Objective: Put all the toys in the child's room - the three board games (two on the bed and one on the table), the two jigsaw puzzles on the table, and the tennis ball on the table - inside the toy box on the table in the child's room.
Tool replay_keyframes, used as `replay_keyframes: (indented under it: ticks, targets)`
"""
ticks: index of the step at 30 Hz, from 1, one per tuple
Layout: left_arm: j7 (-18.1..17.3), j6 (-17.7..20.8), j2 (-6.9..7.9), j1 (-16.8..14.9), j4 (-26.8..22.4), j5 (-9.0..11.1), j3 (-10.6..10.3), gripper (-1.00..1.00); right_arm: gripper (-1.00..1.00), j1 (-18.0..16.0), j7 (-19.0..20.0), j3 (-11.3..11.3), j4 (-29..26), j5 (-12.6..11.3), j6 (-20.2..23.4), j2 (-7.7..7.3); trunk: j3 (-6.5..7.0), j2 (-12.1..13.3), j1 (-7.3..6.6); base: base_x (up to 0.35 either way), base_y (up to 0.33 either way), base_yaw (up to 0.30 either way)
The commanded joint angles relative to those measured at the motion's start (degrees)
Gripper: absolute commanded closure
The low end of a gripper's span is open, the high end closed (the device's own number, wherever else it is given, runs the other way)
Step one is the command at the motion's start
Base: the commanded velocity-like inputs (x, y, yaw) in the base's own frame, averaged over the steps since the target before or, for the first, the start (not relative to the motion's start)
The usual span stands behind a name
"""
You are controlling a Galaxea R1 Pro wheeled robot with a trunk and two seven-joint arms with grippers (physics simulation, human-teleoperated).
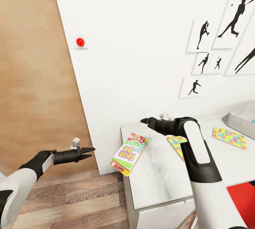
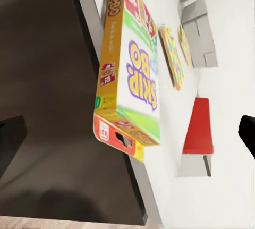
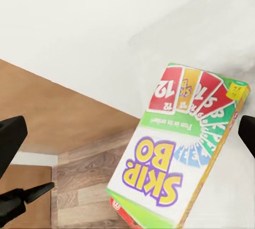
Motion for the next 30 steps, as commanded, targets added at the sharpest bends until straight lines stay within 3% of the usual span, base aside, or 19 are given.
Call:
replay_keyframes:
  ticks: [1, 2, 4, 5, 6, 8, 11, 14, 17, 21, 30]
  targets:
    - [0.1, -0.7, -0.94, 0.0, 0.9, 0.0, 0.2, -1.00, -1.00, 0.0, -0.6, -0.1, 0.0, -3.4, 0.2, -0.30, -0.25, -0.5, 0.23, 0.000, 0.000, 0.000]
    - [0.2, -1.3, -1.37, 0.0, 1.2, 0.0, 0.2, -1.00, -1.00, 0.0, -0.6, -0.1, 0.0, -5.2, 0.2, -0.47, -0.43, -0.9, 0.45, 0.000, 0.000, 0.000]
    - [1.4, -2.8, -2.70, 0.0, 2.2, 0.1, 0.3, -1.00, -1.00, 0.0, -0.6, -0.2, 0.0, -12.9, 0.2, -2.20, -0.78, -1.7, 0.89, 0.000, 0.000, 0.000]
    - [2.1, -3.1, -3.08, 0.0, 2.5, 0.2, 0.5, -1.00, -1.00, 0.0, -0.6, -0.3, 0.0, -16.9, 0.2, -4.06, -0.96, -2.1, 1.11, 0.000, 0.000, 0.000]
    - [2.3, -3.2, -3.22, 0.0, 2.5, 0.2, 0.5, -1.00, -1.00, 0.1, -0.6, -0.3, 0.0, -18.8, 0.2, -5.15, -1.14, -2.5, 1.33, 0.000, 0.000, 0.000]
    - [2.7, -3.4, -3.50, 0.0, 2.7, 0.3, 0.8, -1.00, -1.00, 0.2, -0.6, -0.3, 0.0, -25.7, 0.0, -9.83, -1.50, -3.3, 1.76, 0.000, 0.000, 0.000]
    - [3.2, -3.5, -3.66, 0.0, 2.8, 0.4, 0.8, -1.00, -1.00, 0.5, -0.6, -0.4, 0.0, -30.9, 0.0, -13.36, -2.04, -4.5, 2.42, 0.000, 0.000, 0.000]
    - [3.4, -3.7, -3.64, 0.0, 2.8, 0.5, 1.0, -1.00, -1.00, 0.6, -0.6, -0.5, 0.0, -33.8, -0.1, -15.13, -2.58, -5.7, 3.08, 0.000, 0.000, 0.000]
    - [3.3, -3.8, -3.44, 0.0, 2.8, 0.8, 2.2, -1.00, -1.00, 0.7, -0.7, -0.5, 0.0, -34.8, -0.1, -15.68, -3.12, -6.9, 3.74, 0.000, 0.000, 0.000]
    - [2.7, -3.9, -3.27, 0.1, 2.8, 1.0, 3.4, -1.00, -1.00, 1.0, -0.7, -0.7, 0.0, -35.2, -0.1, -15.81, -3.84, -8.5, 4.62, 0.000, 0.000, 0.000]
    - [2.5, -3.9, -3.32, 0.1, 2.9, 1.2, 3.7, -1.00, -1.00, 1.1, -0.7, -0.7, 0.0, -35.2, -0.1, -15.53, -5.45, -12.1, 6.60, 0.000, 0.000, 0.000]
